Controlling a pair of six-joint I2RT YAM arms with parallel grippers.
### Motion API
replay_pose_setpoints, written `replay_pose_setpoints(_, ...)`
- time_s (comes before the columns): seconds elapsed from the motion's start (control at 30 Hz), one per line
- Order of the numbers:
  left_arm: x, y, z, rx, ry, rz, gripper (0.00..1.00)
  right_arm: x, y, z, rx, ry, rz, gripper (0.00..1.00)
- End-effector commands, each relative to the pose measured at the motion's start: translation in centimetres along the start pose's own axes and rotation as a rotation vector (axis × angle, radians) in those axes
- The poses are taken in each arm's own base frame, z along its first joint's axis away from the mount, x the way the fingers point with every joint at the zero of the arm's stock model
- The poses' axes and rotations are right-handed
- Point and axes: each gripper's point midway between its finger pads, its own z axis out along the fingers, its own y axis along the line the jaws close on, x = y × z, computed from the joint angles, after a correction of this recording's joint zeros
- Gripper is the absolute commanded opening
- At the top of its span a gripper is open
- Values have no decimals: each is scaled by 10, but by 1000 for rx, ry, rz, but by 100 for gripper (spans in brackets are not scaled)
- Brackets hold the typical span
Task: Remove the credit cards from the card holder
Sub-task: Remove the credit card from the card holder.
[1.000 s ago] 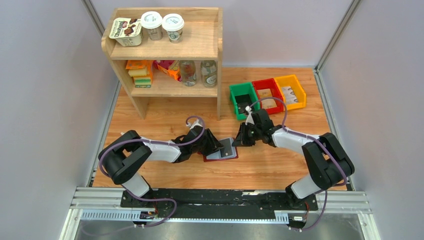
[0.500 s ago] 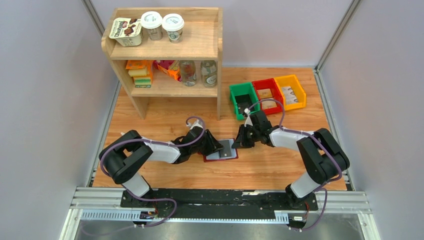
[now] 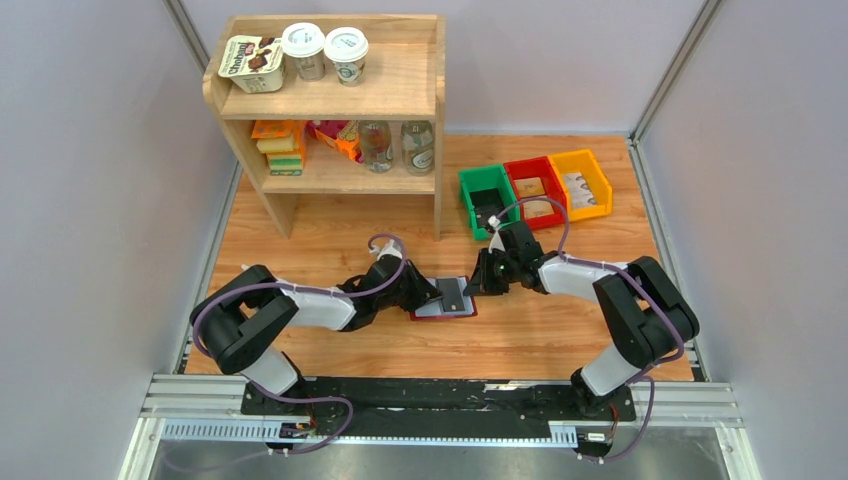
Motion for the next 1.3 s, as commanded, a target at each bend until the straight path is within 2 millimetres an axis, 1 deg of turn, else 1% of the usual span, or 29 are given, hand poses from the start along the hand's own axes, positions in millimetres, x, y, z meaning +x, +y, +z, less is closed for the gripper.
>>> replay_pose_setpoints(0.0,-9,-53,-11,210,-26,-19,9,22,-26,10,97,51,-9,7)
replay_pose_setpoints(0.03,-9,-54,-12,220,-29,-21,8,23,-27,10,98,54,-6,7)
replay_pose_setpoints(0.07,-9,-55,-13,227,-29,-26,4,24,-28,10,100,55,-3,7)
replay_pose_setpoints(0.23,-8,-58,-19,261,-33,-25,2,25,-31,13,109,60,0,7)
replay_pose_setpoints(0.27,-8,-58,-20,262,-35,-22,0,26,-32,13,113,62,2,7)
replay_pose_setpoints(0.33,-8,-51,-23,243,-39,-16,0,26,-33,14,116,62,2,7)
replay_pose_setpoints(0.5,-6,-21,-30,141,-54,15,0,26,-36,14,127,62,2,6)
replay_pose_setpoints(0.57,-5,-9,-32,112,-59,17,0,25,-35,14,125,60,1,6)
replay_pose_setpoints(0.73,3,12,-34,73,-45,-6,0,21,-31,12,117,54,-6,6)
replay_pose_setpoints(0.8,-1,19,-31,47,-67,-2,0,14,-24,7,109,37,-18,8)
replay_pose_setpoints(0.87,0,22,-27,38,-69,-1,0,4,-14,0,98,12,-33,13)
replay_pose_setpoints(0.9,0,22,-26,42,-65,-4,0,-1,-9,-4,89,-3,-41,15)
replay_pose_setpoints(1.03,4,23,-20,46,-50,-13,0,-19,19,-20,16,-59,-80,17)
replay_pose_setpoints(1.13,5,25,-18,48,-47,-20,0,-25,37,-26,-53,-75,-97,18)
replay_pose_setpoints(1.27,5,25,-19,49,-48,-19,0,-22,61,-25,-178,-44,-109,18)
